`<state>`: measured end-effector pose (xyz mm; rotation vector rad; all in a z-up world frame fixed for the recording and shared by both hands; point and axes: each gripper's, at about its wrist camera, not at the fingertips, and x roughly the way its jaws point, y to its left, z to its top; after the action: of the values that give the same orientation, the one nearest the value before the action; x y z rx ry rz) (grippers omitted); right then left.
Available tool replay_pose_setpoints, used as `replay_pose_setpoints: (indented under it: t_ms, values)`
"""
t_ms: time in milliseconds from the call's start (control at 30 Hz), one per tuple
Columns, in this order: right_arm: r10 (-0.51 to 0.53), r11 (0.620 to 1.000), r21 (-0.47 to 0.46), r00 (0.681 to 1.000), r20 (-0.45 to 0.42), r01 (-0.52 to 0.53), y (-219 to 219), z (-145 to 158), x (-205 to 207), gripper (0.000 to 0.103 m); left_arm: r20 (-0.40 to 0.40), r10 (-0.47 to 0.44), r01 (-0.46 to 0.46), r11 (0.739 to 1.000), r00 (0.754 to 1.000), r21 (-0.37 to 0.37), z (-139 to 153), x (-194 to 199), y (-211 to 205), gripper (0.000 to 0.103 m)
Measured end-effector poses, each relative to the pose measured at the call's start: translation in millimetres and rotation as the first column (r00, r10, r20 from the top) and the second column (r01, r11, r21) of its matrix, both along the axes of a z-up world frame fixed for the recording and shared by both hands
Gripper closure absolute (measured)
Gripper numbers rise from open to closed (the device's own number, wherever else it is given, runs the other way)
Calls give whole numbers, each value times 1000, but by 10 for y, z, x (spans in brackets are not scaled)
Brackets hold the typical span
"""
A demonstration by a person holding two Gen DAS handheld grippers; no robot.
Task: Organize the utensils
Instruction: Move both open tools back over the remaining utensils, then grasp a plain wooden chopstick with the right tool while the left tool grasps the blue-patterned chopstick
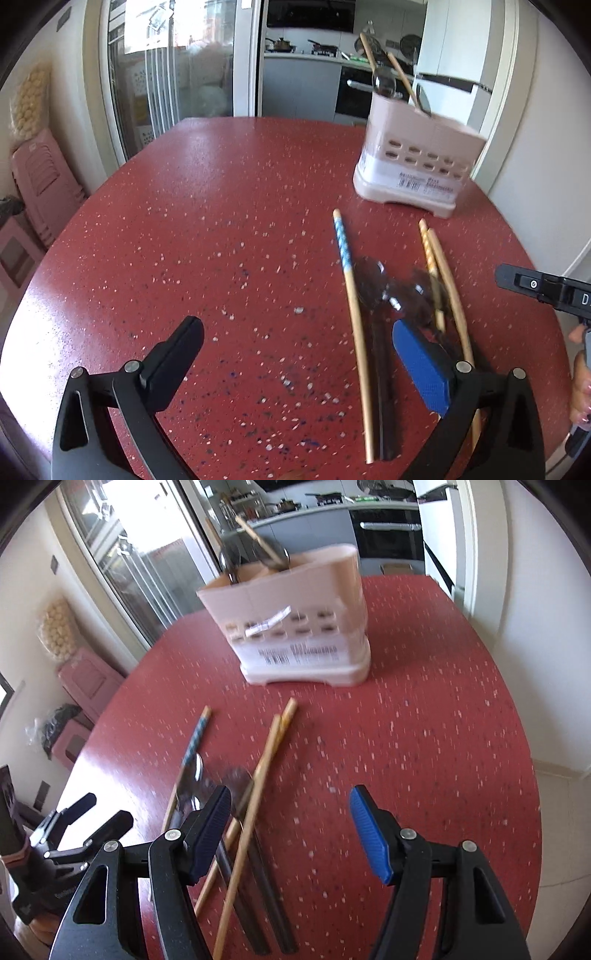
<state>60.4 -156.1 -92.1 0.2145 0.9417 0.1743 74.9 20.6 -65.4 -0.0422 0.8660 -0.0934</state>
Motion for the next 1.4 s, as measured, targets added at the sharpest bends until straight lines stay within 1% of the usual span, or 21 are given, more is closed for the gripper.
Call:
replay_pose_setpoints:
  t_ms: [233,467,600,667,767,833,967,1000,1067,1100,1167,1233,1267,1333,1400]
  values:
    - [-10,1000,-13,996,-88,8,47,-171,-9,33,-73,13,-11,999,997,31,-6,106,62,0]
    - [-10,999,51,992,-127,17,38,-191,83,33,-128,6,-2,999,992,32,46,310,79,0]
    - [3,995,95,989,-146,11,59,-191,191,33,-154,-25,26,1000,988,4,79,423,49,0]
    - [7,994,112,988,-152,10,57,-193,241,37,-157,-26,27,1000,987,4,117,478,50,0]
    - [11,989,150,985,-175,16,59,-227,332,45,-167,-29,30,1000,985,2,120,546,69,0]
    - [12,986,168,982,-191,21,69,-252,360,53,-173,-31,31,1000,984,-2,123,573,66,0]
    - [18,978,206,974,-225,30,110,-333,467,59,-176,-38,40,999,984,10,110,611,49,0]
    - [19,977,209,974,-228,30,126,-346,496,61,-176,-38,41,999,984,14,91,611,-23,0]
    - [22,978,208,972,-232,28,154,-367,541,64,-175,-37,42,999,984,24,77,624,-12,0]
    - [24,978,205,971,-236,26,172,-377,567,67,-176,-37,42,999,984,29,61,709,-54,0]
    - [28,979,203,971,-238,21,197,-379,592,71,-178,-35,43,998,983,42,26,729,-77,0]
    - [35,978,206,971,-237,15,220,-383,609,76,-179,-35,47,997,983,59,-173,738,-21,0]
    - [39,977,215,971,-237,13,230,-384,616,78,-181,-36,49,996,983,68,-192,739,-32,0]
    - [41,975,220,971,-235,12,241,-388,619,86,-183,-39,54,995,982,79,-218,754,-46,0]
    - [50,975,222,971,-232,3,238,-390,619,91,-186,-43,60,995,982,85,-221,806,-66,0]
